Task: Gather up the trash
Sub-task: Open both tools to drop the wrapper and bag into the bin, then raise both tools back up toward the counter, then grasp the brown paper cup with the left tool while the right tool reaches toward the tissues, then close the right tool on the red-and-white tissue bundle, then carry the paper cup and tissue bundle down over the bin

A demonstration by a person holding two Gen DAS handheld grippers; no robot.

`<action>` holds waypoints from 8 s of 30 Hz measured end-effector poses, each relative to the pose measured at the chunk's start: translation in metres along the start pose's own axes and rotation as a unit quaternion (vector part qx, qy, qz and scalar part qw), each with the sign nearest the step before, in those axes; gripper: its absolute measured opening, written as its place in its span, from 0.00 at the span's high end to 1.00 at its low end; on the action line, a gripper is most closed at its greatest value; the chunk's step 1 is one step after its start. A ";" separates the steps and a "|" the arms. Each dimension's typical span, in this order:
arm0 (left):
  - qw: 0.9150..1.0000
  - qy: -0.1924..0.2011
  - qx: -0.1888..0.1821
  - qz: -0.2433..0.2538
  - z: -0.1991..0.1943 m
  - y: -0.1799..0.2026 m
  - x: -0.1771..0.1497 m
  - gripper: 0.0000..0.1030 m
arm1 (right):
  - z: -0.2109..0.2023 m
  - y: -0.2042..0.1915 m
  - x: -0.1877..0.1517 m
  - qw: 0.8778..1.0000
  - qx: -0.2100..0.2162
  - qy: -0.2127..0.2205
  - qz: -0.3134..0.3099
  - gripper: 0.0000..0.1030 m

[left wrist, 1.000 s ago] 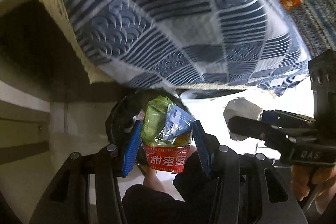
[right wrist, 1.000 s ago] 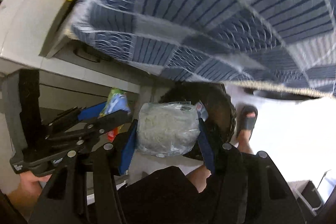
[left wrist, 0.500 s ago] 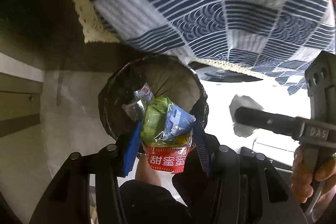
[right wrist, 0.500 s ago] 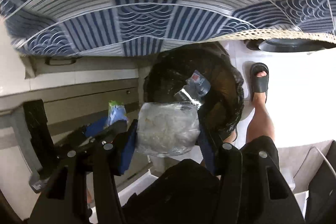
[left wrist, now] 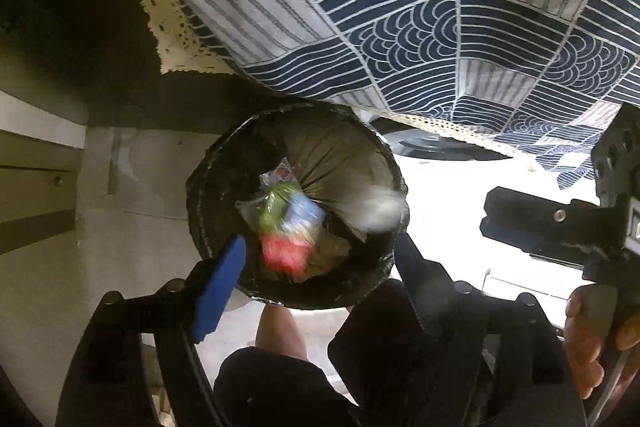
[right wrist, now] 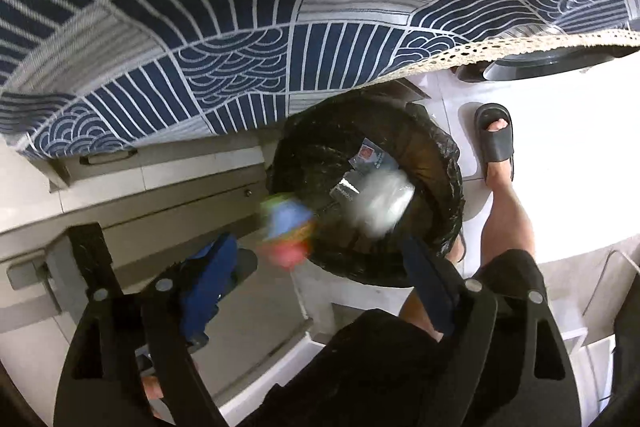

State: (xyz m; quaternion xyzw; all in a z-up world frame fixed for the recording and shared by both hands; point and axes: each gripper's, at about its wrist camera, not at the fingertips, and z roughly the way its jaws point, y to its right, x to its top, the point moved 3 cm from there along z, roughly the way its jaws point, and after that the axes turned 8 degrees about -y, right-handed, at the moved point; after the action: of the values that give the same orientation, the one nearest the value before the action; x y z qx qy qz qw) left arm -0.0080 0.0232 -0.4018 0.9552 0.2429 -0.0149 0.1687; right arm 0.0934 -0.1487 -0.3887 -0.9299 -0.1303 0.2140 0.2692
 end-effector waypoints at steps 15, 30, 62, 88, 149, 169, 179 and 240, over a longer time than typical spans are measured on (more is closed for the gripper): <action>1.000 0.018 -0.007 0.005 -0.023 0.005 -0.006 0.27 | -0.025 -0.013 -0.018 0.999 -0.014 0.023 -0.018 0.18; 0.992 0.108 -0.003 0.059 -0.113 0.039 -0.008 0.12 | -0.121 -0.073 -0.054 0.982 -0.064 0.143 -0.108 0.05; 0.953 0.271 -0.010 0.133 -0.265 0.120 0.029 0.07 | -0.285 -0.156 -0.067 0.916 -0.060 0.323 -0.229 0.05; 0.963 0.251 0.016 0.096 -0.240 0.174 0.171 0.07 | -0.324 -0.095 0.058 0.930 -0.064 0.286 -0.223 0.05; 0.961 0.272 0.026 -0.051 -0.263 0.110 0.132 0.36 | -0.290 -0.224 0.166 0.903 0.052 0.203 -0.376 0.05; 0.958 0.263 0.019 -0.117 -0.251 0.090 0.130 0.36 | -0.251 -0.249 0.234 0.894 0.028 0.165 -0.416 0.31; 0.958 0.263 0.022 -0.109 -0.253 0.098 0.143 0.36 | -0.245 -0.237 0.242 0.900 0.014 0.149 -0.408 0.71; 0.943 0.265 -0.075 0.188 -0.294 0.116 0.031 0.36 | -0.269 -0.183 -0.059 0.897 -0.078 0.349 -0.259 0.64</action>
State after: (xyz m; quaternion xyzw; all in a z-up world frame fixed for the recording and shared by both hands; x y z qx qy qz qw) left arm 0.0586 0.0386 -0.0913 0.9374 0.0954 0.2889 0.1695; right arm 0.1444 -0.1394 -0.0619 -0.8961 -0.2806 -0.2130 0.2702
